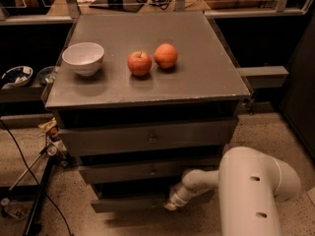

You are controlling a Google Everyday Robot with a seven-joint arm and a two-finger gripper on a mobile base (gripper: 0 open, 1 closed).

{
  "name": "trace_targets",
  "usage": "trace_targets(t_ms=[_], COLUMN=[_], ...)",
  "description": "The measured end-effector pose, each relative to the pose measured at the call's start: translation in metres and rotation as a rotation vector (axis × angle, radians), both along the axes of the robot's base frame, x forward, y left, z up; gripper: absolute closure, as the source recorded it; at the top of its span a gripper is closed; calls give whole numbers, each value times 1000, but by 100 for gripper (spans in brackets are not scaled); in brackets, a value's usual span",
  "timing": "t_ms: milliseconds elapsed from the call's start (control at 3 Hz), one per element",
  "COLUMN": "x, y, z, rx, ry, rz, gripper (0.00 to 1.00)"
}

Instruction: Open bottom drawer

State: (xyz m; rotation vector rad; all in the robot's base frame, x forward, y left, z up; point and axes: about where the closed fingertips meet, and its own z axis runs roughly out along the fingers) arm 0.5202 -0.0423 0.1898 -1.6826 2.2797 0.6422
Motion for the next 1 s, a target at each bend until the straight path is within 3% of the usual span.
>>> trace_targets(t_ms=[1000], x=[7], y=[-6], z=[4], rx=[0], ry=[0], rz=[0], gripper=[100])
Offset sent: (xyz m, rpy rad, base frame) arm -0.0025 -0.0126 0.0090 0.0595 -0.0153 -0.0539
